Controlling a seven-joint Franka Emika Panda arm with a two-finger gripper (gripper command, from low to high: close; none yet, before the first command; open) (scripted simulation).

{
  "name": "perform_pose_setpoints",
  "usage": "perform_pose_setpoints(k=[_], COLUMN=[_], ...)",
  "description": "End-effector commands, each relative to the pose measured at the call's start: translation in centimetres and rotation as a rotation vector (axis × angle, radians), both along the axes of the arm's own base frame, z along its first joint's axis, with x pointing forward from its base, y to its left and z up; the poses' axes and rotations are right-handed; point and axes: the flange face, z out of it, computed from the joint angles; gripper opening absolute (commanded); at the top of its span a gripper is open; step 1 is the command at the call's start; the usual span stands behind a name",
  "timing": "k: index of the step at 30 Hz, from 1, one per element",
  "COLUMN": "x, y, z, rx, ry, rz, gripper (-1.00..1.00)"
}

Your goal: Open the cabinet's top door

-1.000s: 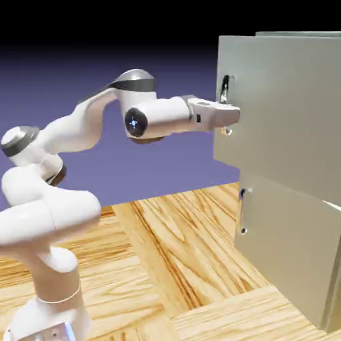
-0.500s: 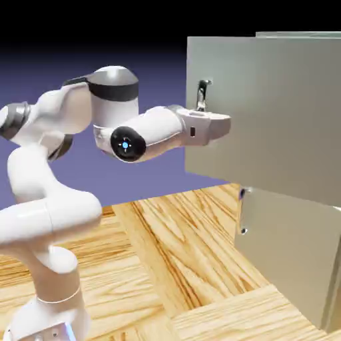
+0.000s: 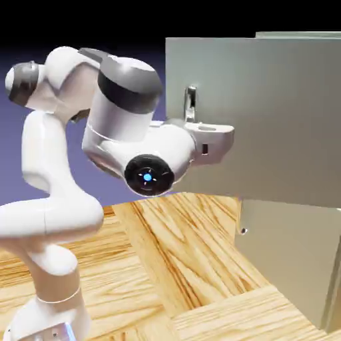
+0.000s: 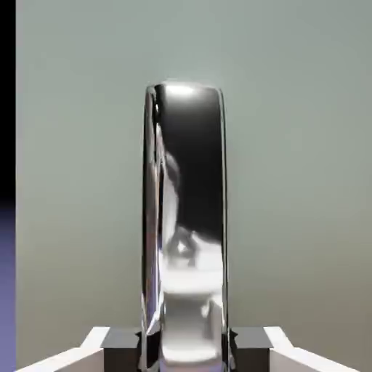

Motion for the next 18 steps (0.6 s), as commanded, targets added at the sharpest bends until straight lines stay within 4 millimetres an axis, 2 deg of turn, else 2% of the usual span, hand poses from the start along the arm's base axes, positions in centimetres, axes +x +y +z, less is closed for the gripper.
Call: perform_pose_setpoints(k=[1,10,18], x=[-0.1,-0.8,-0.2], y=[-0.8,-7.8,-14.1], z=[0.0,0.0,0.0], rx=[0.000,0.000,0.000], ry=[0.000,0.000,0.000], rz=[0.019,0.203,0.369], gripper=[-1.00,-1.00,-1.00])
